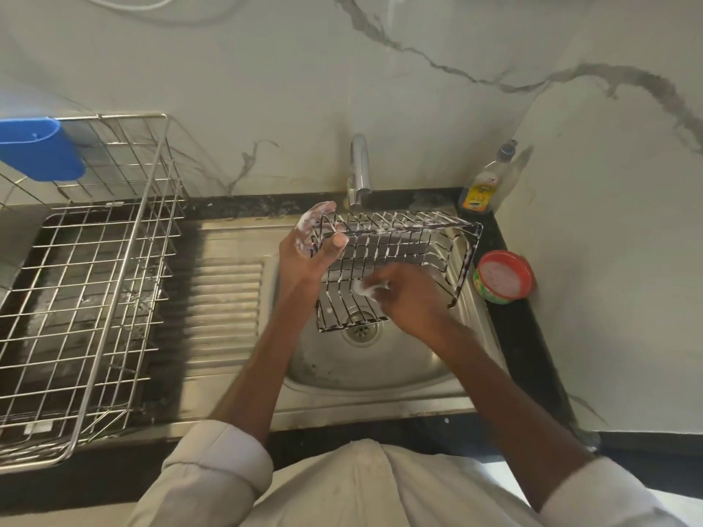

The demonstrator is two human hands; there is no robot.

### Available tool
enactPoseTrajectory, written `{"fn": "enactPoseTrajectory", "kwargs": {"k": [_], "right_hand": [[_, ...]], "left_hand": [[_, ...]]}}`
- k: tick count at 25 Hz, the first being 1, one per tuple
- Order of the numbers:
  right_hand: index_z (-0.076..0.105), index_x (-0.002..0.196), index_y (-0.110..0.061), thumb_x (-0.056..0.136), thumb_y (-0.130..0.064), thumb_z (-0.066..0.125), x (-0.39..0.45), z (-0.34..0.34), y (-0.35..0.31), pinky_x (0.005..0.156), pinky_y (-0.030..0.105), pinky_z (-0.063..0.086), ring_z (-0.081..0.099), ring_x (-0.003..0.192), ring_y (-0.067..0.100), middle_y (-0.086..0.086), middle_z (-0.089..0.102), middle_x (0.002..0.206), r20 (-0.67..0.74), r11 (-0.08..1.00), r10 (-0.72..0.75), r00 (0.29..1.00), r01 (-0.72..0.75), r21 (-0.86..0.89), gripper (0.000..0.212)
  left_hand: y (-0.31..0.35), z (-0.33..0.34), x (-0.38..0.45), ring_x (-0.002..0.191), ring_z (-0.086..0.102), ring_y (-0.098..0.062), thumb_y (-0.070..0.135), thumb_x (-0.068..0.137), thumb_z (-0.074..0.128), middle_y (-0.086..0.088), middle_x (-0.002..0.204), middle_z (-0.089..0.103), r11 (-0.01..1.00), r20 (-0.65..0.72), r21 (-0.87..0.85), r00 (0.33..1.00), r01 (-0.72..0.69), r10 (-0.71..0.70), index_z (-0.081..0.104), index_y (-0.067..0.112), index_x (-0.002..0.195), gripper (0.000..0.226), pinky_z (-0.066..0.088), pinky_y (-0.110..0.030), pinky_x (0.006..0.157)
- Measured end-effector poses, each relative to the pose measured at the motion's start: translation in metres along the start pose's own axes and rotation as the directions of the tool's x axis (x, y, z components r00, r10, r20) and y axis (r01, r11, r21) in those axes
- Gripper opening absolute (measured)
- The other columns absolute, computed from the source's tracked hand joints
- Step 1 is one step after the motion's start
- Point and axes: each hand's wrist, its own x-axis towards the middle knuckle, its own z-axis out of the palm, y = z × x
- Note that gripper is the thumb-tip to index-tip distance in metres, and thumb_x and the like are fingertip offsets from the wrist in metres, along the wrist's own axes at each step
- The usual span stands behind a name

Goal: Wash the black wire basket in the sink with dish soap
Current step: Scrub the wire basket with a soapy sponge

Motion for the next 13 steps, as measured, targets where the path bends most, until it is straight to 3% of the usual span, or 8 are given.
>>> {"fn": "enactPoseTrajectory", "kwargs": {"k": [2, 4, 8, 11, 13], "right_hand": [[0.078, 0.114, -0.031, 0.095, -0.014, 0.071, 0.012, 0.023, -0.019, 0.093, 0.025, 0.054, 0.069, 0.108, 0.008, -0.011, 0.074, 0.123, 0.054, 0.996, -0.036, 0.998, 0.04, -0.077, 0.027], [0.079, 0.111, -0.032, 0.091, -0.01, 0.074, 0.011, 0.032, -0.028, 0.091, 0.028, 0.053, 0.07, 0.109, 0.012, -0.01, 0.075, 0.119, 0.123, 0.979, -0.068, 0.99, 0.09, -0.181, 0.03], [0.084, 0.101, -0.025, 0.086, -0.001, 0.071, -0.013, -0.001, -0.02, 0.086, 0.024, 0.058, 0.073, 0.093, 0.005, -0.008, 0.079, 0.108, 0.325, 0.986, -0.151, 0.934, 0.164, -0.013, 0.031], [0.081, 0.107, -0.028, 0.091, -0.008, 0.07, 0.001, 0.009, -0.028, 0.085, 0.026, 0.058, 0.071, 0.097, 0.007, -0.009, 0.077, 0.117, 0.049, 0.999, -0.041, 0.998, 0.04, 0.025, 0.028], [0.081, 0.107, -0.031, 0.086, -0.007, 0.072, 0.01, 0.031, -0.042, 0.086, 0.03, 0.059, 0.073, 0.099, 0.014, -0.006, 0.078, 0.111, 0.099, 0.992, -0.054, 0.994, 0.065, -0.11, 0.032]], "left_hand": [[0.005, 0.005, -0.002, 0.136, 0.061, -0.025, 0.072, 0.083, 0.075, 0.004, 0.147, 0.065, 0.999, 0.005, -0.041, 1.0, 0.024, -0.024, 0.064, 0.017, 0.142, 0.081, 0.054, -0.059, 0.106], [0.008, 0.006, -0.001, 0.129, 0.065, -0.025, 0.072, 0.082, 0.075, 0.003, 0.147, 0.065, 0.996, -0.003, -0.088, 1.0, 0.007, -0.008, 0.064, 0.014, 0.141, 0.083, 0.061, -0.05, 0.095], [-0.001, -0.001, 0.004, 0.133, 0.062, -0.026, 0.074, 0.082, 0.075, 0.009, 0.148, 0.063, 0.994, -0.016, -0.11, 1.0, -0.004, 0.002, 0.065, 0.019, 0.141, 0.081, 0.062, -0.055, 0.092], [0.0, 0.004, 0.002, 0.121, 0.07, -0.031, 0.076, 0.079, 0.076, 0.002, 0.146, 0.066, 0.991, -0.021, -0.132, 0.999, 0.029, -0.032, 0.064, 0.015, 0.142, 0.089, 0.062, -0.045, 0.092], [0.0, 0.009, 0.0, 0.106, 0.076, -0.019, 0.072, 0.081, 0.076, -0.009, 0.142, 0.068, 0.99, -0.016, -0.141, 1.0, 0.021, -0.023, 0.062, 0.004, 0.142, 0.093, 0.062, -0.046, 0.086]]}}
